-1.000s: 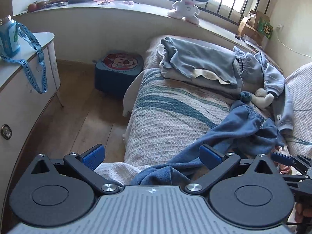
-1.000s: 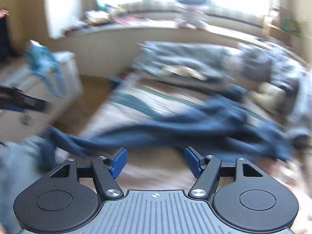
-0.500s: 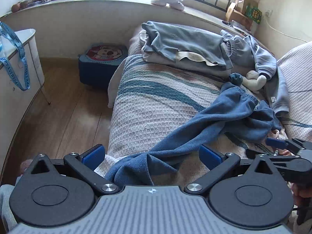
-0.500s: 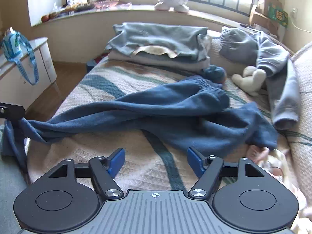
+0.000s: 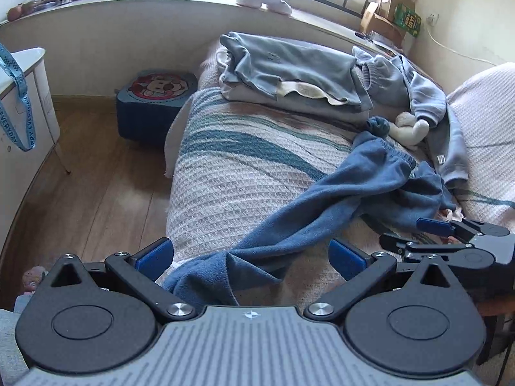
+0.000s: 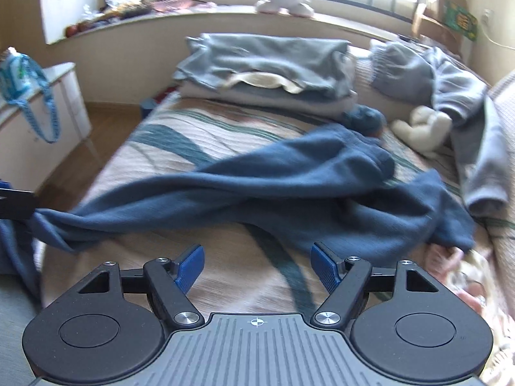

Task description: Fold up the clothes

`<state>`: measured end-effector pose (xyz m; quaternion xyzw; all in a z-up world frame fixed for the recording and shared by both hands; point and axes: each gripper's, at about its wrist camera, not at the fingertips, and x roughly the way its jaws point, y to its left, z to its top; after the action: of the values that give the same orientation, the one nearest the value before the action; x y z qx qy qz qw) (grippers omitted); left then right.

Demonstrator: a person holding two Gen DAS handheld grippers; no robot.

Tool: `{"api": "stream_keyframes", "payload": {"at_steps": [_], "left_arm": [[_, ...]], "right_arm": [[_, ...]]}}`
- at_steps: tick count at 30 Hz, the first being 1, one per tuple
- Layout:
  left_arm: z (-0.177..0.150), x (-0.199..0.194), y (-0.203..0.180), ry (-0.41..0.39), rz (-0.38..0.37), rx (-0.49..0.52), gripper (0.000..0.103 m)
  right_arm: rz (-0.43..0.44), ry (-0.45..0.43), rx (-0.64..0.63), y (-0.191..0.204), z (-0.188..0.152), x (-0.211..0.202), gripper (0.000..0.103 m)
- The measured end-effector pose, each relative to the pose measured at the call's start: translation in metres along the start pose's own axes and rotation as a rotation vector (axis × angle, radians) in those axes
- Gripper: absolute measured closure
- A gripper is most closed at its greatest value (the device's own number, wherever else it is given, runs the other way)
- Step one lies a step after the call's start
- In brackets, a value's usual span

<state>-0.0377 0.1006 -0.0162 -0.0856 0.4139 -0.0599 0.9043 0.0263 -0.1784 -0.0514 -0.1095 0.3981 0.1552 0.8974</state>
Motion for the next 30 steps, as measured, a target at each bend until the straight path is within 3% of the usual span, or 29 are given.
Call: {"api": "stream_keyframes", "payload": {"at_steps": [24,26,27,29,30], "left_arm": [[-0.009,0.013,-0.006,0.039,0.031,0.015,0.0],[-0.009,0.017,-0.007,0.052,0.046,0.026,0.0],[-0.01,0.019,-0.008,0.06,0.055,0.031,0.0],[-0.01,0.022,-0.009,0.072,0.067,0.039,0.0],[-0.01,0.023,-0.009,0.077,0.071,0.043,0.0]], "right_arm": [[0.024,0.085,-0.013,-0.005,-0.012,0.046,0.03],[0.046,0.081,-0.005,-0.007,-0.011,0.047,0.048],[0.051,0.079,-0.006,-0.007,-0.01,0.046,0.052],[0.036,0.069,-0.021,-0.006,-0.009,0.044,0.077],[0.031,0.064,-0.023,-0.007,-0.008,0.043,0.083]]}}
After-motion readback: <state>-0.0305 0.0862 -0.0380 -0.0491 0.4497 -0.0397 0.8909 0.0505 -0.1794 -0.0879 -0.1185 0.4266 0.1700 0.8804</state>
